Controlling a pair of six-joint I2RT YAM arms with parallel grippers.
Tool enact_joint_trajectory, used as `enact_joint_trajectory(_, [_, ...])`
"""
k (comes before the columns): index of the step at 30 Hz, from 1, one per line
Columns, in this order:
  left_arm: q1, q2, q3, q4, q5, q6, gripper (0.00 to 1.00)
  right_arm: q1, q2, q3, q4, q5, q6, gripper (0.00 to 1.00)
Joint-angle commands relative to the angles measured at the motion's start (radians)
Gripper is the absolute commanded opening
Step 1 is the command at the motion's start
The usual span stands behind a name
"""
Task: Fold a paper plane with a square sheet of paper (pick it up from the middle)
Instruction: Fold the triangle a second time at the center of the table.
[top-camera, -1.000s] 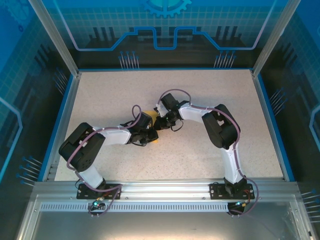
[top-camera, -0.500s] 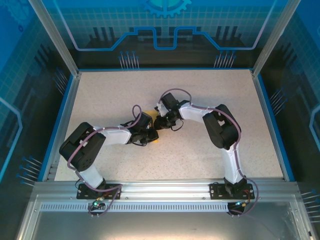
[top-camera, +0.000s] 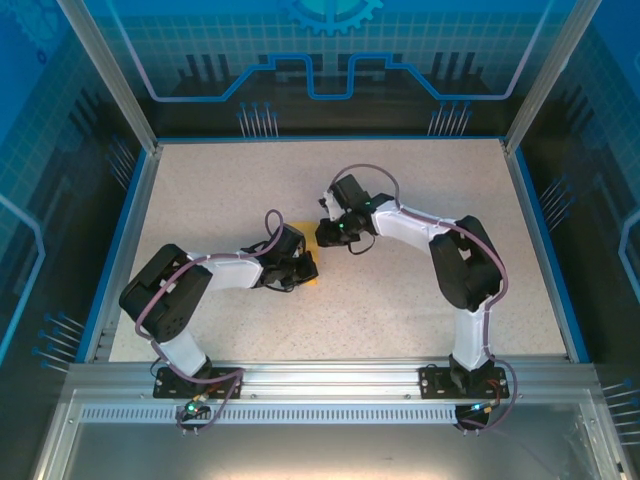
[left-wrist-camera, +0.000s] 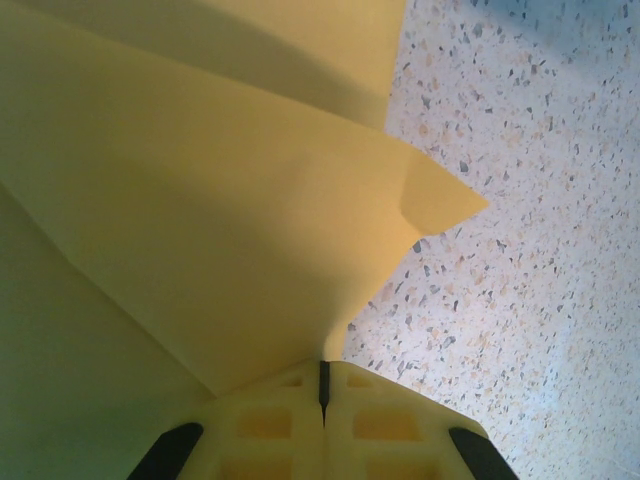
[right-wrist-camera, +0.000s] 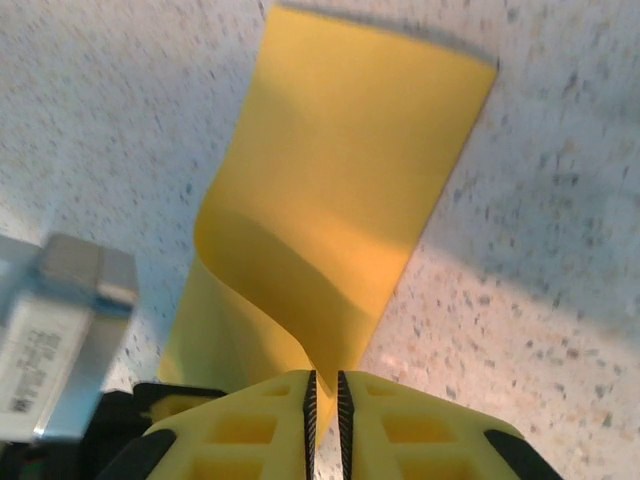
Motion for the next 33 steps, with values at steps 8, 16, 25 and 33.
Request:
enact_joint_trajectory(8, [0.003, 0.028, -0.033, -0.056, 0.006, -0.006, 0.04, 0.033, 0.033, -0.023, 0.015, -0.101, 0.008, 0.10])
enact_joint_trajectory(16, [0.003, 0.028, -0.032, -0.053, 0.006, -0.008, 0.04, 0.040, 0.086, 0.006, 0.018, -0.105, 0.011, 0.11])
enact_joint_trajectory(25, [0.002, 0.023, -0.031, -0.051, 0.008, -0.010, 0.04, 0.040, 0.136, 0.029, 0.021, -0.098, 0.013, 0.11])
enact_joint_trajectory(33, [0.003, 0.017, -0.028, -0.051, 0.009, -0.011, 0.04, 0.040, 0.171, 0.049, 0.010, -0.063, 0.015, 0.10])
